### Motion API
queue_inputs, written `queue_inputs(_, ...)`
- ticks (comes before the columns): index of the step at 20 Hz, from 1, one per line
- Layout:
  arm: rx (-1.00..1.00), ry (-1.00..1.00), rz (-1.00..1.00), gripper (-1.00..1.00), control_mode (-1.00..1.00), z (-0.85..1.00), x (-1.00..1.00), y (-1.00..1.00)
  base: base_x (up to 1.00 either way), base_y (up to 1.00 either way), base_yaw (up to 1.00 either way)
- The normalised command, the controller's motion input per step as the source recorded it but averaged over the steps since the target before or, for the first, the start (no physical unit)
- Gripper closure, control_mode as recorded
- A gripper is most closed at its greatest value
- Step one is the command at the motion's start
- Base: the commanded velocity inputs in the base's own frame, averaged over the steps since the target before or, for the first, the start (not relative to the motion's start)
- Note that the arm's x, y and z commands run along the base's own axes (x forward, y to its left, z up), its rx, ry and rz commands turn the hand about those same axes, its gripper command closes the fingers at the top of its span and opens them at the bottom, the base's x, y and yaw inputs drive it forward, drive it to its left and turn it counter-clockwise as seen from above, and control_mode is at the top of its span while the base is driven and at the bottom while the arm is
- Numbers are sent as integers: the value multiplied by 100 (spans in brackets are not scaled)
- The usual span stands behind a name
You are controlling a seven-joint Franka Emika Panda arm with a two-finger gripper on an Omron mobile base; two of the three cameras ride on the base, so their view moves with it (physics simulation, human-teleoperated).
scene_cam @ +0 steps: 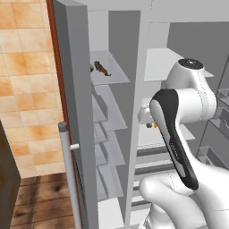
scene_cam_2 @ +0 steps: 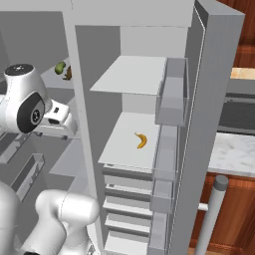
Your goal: Pick up the frozen fish from the freezer, place it on any shelf in the fridge, and close the fridge and freezer doors when done.
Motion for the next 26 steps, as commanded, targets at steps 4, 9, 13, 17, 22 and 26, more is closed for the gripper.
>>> queue_inputs(4,0,0,0,-100,100,0,0,0,0,41,0)
queue_inputs(9,0,0,0,-100,100,0,0,0,6,24,0)
queue_inputs(13,0,0,0,-100,100,0,0,0,25,22,0)
queue_inputs(17,0,0,0,-100,100,0,0,0,39,41,-1)
queue_inputs(22,0,0,0,-100,100,0,0,0,52,38,-3)
queue_inputs(26,0,0,0,-100,100,0,0,0,52,3,0)
